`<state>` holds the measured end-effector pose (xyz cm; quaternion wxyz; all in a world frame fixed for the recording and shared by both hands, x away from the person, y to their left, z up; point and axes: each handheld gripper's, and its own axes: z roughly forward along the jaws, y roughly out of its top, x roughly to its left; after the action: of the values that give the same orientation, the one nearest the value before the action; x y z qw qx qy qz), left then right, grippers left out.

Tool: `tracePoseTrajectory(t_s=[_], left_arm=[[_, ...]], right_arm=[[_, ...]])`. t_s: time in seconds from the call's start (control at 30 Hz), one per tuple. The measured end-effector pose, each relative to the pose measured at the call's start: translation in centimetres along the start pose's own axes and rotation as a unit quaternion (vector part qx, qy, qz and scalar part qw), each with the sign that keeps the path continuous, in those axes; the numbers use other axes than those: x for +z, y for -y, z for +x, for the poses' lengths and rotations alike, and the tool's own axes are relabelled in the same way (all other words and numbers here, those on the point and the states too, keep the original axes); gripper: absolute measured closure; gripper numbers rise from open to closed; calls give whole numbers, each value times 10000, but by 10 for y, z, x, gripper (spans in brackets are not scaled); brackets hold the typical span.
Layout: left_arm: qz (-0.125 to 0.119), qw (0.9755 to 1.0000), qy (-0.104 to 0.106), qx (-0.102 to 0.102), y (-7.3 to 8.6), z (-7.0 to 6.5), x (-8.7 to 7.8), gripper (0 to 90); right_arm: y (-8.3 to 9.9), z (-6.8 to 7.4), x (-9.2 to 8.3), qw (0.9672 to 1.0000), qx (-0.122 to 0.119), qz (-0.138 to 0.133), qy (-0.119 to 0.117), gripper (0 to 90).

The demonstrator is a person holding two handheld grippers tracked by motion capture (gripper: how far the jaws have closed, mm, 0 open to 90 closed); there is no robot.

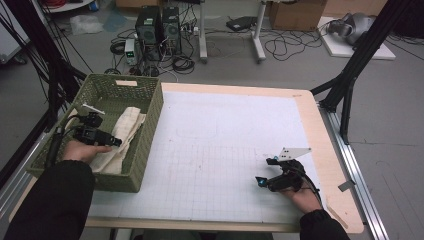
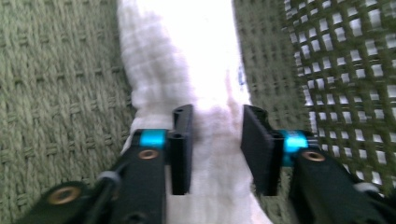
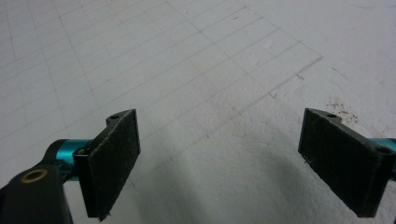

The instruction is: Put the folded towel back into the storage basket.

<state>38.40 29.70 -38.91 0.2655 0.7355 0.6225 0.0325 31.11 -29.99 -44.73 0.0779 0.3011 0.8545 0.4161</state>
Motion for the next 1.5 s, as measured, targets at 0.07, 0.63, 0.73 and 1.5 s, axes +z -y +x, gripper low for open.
tracePoseTrajectory(t_s=[0.07, 0.63, 0.73, 1.5], left_arm=[[21, 9999, 64, -104, 0, 1, 3, 805], [-30, 9999, 116, 68, 1, -4, 10, 753], [-42, 9991, 271, 332, 1, -6, 2, 720], [75, 9997, 157, 186, -7, -6, 8, 807]], right_arm=[[0, 0, 0, 10000, -20, -10, 5, 120], [0, 0, -3, 10000, -17, -83, -1, 120], [0, 0, -2, 10000, -18, -75, -8, 121], [-2, 0, 1, 10000, -49, -42, 13, 120]])
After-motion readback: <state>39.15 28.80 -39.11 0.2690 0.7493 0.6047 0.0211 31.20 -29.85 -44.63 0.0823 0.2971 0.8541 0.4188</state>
